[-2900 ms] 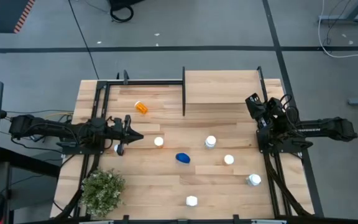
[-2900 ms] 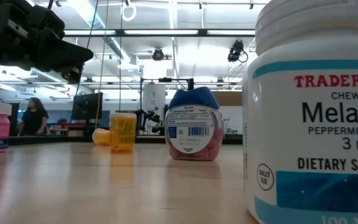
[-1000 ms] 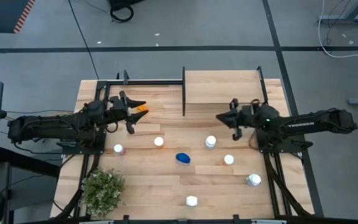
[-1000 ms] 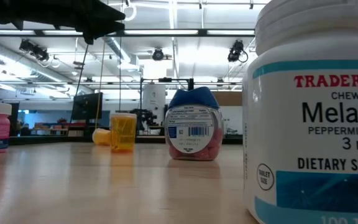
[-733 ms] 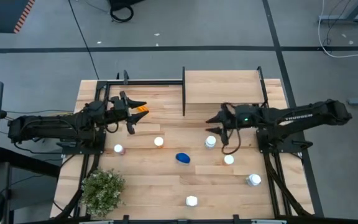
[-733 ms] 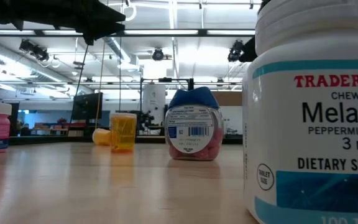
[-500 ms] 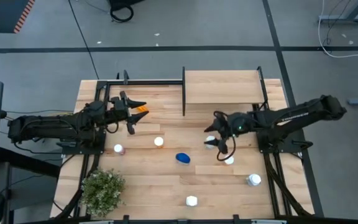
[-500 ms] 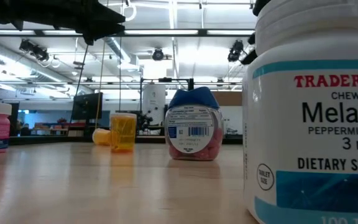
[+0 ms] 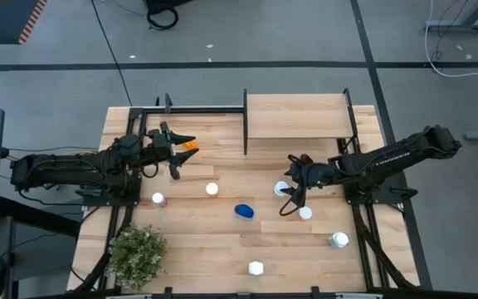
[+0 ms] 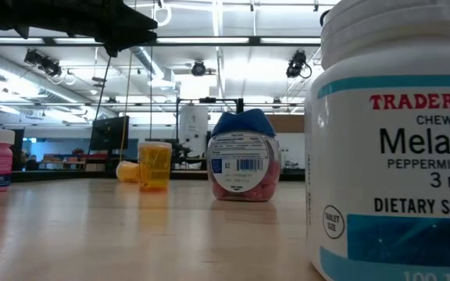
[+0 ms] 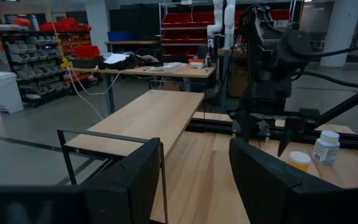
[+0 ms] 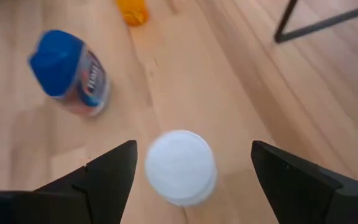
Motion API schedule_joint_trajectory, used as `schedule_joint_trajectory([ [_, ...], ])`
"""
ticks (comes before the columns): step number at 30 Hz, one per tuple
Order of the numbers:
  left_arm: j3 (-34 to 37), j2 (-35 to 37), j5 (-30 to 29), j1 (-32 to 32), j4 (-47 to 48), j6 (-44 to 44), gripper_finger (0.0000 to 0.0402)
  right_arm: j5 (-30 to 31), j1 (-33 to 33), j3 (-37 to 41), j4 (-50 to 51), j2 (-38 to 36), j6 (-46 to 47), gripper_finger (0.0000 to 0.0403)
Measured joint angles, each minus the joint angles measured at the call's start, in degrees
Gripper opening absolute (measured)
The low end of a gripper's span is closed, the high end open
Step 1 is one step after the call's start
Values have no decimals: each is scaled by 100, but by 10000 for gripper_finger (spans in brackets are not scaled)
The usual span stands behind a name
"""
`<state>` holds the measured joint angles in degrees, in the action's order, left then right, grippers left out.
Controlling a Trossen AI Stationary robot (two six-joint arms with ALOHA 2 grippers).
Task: Pick and place medicine bottles onto shelf by color
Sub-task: Put the white green pill bottle on the shelf
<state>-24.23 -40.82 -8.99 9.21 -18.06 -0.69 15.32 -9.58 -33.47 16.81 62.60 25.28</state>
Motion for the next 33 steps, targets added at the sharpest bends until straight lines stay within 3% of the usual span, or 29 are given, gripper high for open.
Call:
schedule_joint_trajectory([
  [15,-2,-4,2,-2,105,48,198,-88,-197,0,-125,623,166,324],
  [21,-2,-4,2,-7,125,151,201,367,-354,0,-234,646,174,324],
  [33,-2,-4,2,-4,118,149,200,708,-369,0,-240,663,173,323],
])
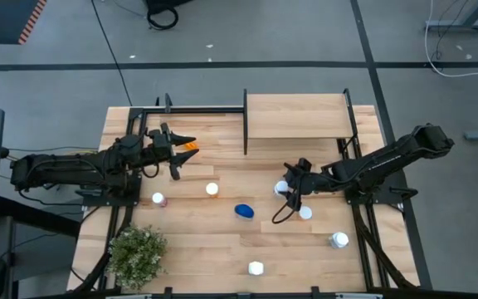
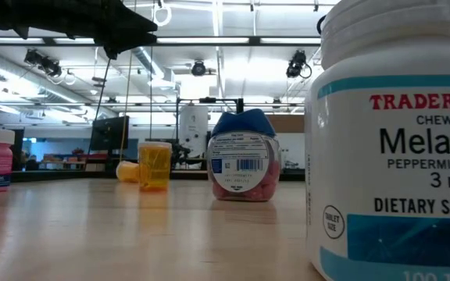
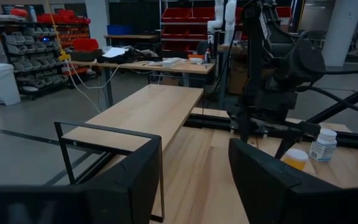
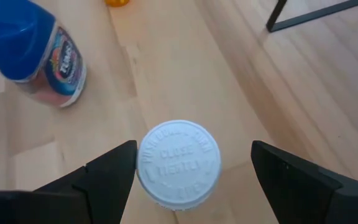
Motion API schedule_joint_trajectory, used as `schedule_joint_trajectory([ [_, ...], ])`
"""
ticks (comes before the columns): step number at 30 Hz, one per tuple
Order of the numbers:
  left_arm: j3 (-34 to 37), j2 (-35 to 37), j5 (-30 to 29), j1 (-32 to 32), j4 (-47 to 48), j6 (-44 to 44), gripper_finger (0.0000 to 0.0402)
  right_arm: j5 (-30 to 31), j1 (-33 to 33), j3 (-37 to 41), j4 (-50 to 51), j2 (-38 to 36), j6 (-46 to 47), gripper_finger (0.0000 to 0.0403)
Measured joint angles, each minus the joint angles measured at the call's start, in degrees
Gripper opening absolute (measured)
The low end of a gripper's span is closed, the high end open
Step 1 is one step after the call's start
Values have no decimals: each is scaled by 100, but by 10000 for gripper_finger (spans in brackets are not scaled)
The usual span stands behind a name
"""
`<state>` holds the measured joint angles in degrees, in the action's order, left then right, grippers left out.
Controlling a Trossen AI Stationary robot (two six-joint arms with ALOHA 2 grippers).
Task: Pick and place medicine bottles onto shelf by color
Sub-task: Put the white green pill bottle on the shelf
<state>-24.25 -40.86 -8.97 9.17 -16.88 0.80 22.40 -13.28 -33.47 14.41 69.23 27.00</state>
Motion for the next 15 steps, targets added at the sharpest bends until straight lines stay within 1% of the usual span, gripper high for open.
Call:
schedule_joint_trajectory([
  [3,0,0,0,-2,0,-1,201,106,0,0,0,0,5,323],
  [6,0,0,0,0,0,-2,197,160,0,0,5,0,11,309],
  [15,-2,0,0,-1,1,-1,196,131,0,0,10,-1,-1,215],
])
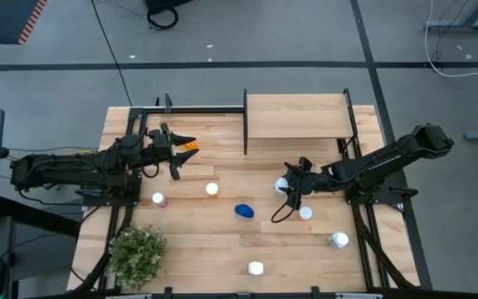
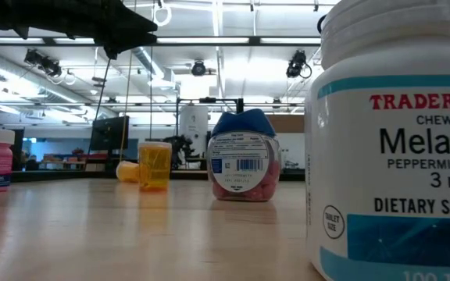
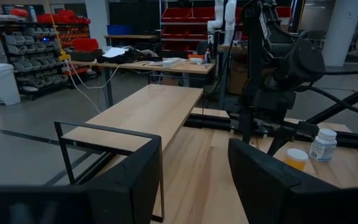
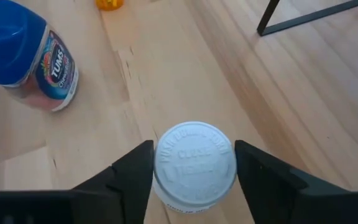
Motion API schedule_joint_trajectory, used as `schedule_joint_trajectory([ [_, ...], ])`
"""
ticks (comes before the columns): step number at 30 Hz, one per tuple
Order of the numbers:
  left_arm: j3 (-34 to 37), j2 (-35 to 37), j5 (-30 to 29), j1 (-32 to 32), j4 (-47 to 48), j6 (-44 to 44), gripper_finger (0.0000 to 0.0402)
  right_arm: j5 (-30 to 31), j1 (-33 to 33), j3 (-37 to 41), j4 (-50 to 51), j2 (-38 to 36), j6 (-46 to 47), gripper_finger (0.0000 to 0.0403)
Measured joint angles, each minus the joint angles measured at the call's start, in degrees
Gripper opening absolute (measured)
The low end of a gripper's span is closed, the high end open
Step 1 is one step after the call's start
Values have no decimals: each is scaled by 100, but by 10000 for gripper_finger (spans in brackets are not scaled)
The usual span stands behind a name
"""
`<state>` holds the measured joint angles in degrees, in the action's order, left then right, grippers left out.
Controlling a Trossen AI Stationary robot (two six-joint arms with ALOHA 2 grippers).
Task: Pick and place medicine bottles onto shelf by color
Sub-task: Put the white green pill bottle on the shelf
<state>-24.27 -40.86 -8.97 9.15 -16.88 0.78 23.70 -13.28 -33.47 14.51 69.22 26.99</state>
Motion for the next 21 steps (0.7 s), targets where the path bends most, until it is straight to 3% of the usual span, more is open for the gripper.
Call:
schedule_joint_trajectory([
  [4,0,0,0,1,1,-1,197,-66,0,-4,-1,-1,-17,209],
  [12,0,0,0,1,2,-1,196,-402,0,-4,37,1,10,248],
  [21,0,0,0,-1,4,-1,193,-403,0,-4,55,1,99,254],
])
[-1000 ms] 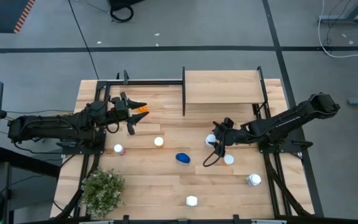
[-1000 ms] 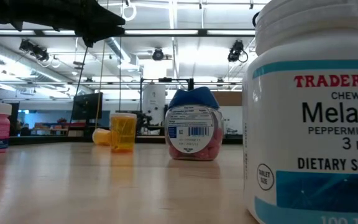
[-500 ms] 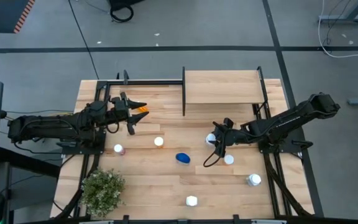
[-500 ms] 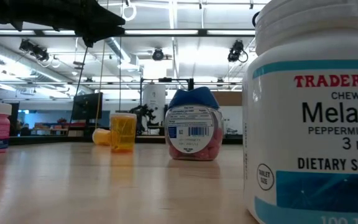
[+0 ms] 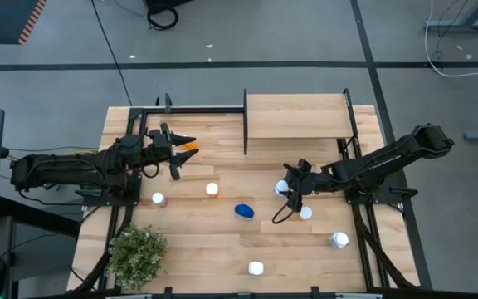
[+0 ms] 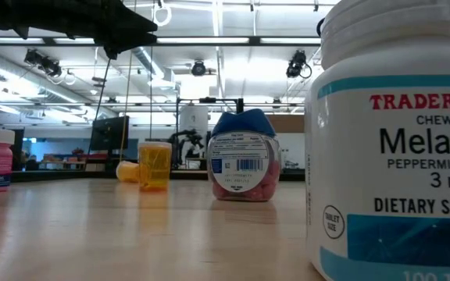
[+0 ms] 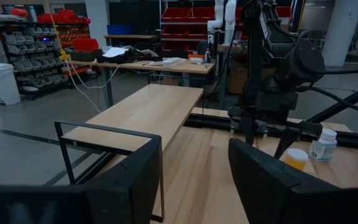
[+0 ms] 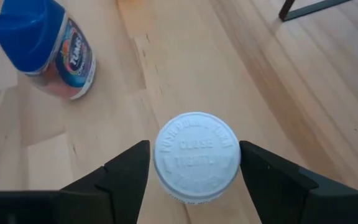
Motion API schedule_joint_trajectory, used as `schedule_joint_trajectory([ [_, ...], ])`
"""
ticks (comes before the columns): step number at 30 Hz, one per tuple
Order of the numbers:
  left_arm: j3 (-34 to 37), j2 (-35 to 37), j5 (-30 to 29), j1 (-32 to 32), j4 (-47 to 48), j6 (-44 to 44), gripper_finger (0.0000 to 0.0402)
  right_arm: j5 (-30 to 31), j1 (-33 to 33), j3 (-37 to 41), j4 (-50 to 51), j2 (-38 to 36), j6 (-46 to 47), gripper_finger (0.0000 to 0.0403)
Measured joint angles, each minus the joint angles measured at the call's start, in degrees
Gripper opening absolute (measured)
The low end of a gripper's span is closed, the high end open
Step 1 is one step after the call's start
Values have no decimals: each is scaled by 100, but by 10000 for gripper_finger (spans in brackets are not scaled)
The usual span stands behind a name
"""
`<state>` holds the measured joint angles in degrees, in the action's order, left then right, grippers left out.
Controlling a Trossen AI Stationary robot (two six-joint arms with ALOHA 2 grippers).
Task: Pick and place medicine bottles onto shelf by color
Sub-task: Put the white green pill bottle on the shelf
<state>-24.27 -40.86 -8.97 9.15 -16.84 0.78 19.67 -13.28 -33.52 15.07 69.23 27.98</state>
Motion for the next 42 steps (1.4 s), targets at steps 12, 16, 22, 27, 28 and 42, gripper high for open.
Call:
schedule_joint_trajectory([
  [12,0,-2,0,0,-2,0,197,305,0,-22,1,0,-11,205],
  [16,0,0,0,2,-1,0,191,323,2,-354,-2,0,-231,207],
  [22,0,-1,0,1,-1,0,193,397,267,-1586,1185,0,-439,216],
  [27,0,0,0,0,-2,0,191,746,618,-2748,2418,0,-388,214],
  [28,0,0,0,1,-1,0,190,826,709,-2950,2641,0,-395,215],
  [42,0,-2,2,0,4,151,189,1042,3538,-3633,3899,-720,-109,215],
])
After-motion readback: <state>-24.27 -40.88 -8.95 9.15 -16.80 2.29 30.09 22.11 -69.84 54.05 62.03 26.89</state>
